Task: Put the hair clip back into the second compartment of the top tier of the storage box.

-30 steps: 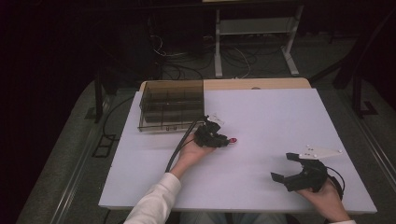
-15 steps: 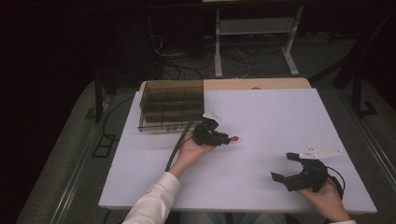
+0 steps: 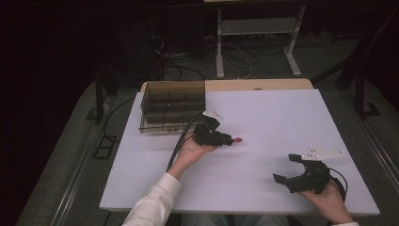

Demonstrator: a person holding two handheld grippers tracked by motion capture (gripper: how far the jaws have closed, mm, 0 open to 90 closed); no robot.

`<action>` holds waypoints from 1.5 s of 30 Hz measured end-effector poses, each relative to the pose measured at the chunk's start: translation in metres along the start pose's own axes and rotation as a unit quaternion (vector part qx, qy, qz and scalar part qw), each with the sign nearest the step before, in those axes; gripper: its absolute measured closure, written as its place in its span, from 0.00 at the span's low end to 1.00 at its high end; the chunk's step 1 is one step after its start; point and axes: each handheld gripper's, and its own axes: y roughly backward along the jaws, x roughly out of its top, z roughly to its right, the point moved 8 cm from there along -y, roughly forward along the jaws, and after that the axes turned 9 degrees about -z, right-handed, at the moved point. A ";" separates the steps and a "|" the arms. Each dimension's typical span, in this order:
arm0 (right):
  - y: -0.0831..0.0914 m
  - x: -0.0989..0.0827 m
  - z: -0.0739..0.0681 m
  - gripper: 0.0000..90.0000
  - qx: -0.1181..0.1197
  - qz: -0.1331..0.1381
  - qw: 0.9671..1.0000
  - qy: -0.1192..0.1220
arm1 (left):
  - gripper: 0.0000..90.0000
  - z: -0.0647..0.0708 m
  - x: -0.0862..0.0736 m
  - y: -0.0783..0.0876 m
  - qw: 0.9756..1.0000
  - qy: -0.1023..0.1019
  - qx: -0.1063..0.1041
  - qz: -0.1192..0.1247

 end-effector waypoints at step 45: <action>0.000 0.000 0.000 0.00 0.002 0.001 1.000 0.000 | 0.82 -0.009 0.008 0.061 0.999 0.018 -0.014 0.044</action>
